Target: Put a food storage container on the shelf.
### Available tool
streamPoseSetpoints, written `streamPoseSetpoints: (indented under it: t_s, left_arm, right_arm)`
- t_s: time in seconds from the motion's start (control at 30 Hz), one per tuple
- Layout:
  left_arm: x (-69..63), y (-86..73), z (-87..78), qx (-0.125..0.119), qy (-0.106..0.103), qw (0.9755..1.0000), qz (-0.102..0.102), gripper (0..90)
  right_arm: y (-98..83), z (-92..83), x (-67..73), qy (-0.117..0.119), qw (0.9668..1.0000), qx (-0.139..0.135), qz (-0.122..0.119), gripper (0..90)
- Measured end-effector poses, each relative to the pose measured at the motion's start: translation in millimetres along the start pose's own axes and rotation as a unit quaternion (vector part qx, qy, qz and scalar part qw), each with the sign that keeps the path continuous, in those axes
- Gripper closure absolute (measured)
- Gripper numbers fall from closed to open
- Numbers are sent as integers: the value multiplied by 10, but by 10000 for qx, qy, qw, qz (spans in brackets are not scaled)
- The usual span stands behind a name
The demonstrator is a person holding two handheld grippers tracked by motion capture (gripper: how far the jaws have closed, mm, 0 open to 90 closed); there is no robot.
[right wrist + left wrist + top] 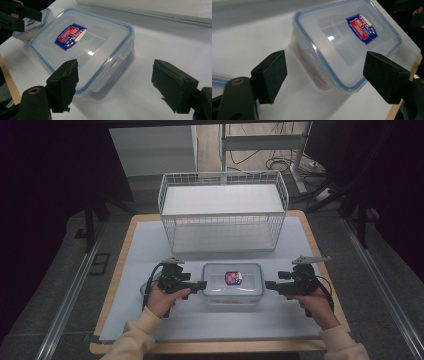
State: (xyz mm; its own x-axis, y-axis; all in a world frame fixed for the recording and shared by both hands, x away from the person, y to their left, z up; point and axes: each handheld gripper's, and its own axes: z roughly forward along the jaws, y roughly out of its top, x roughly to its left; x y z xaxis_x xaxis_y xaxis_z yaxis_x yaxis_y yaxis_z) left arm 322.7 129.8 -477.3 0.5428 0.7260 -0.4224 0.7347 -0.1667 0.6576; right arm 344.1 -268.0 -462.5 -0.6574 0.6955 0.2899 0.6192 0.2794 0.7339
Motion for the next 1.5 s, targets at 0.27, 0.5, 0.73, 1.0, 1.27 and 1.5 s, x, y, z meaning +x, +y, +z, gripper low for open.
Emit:
streamPoseSetpoints:
  t_s: [0.27,0.5,0.73,1.0,1.27,1.5]
  left_arm:
    - [7,-14,191,257,-253,9990,-264,191]
    - [40,-18,269,343,-372,9977,-449,208]
    - [57,-26,295,431,-466,9972,-407,245]
    - [58,-29,310,425,-517,9968,-447,246]
    - [71,-35,354,493,-616,9955,-522,194]
    - [67,-22,434,640,-739,9934,-594,134]
  right_arm:
    - [-7,-2,3,-66,10000,0,19,212]
    - [-10,30,-4,0,10000,63,65,200]
    - [-21,119,-41,194,9991,147,348,175]
    - [-19,214,-98,404,9968,187,668,162]
    - [15,427,-141,766,9914,411,975,118]
    - [-11,516,-149,950,9877,579,1102,106]
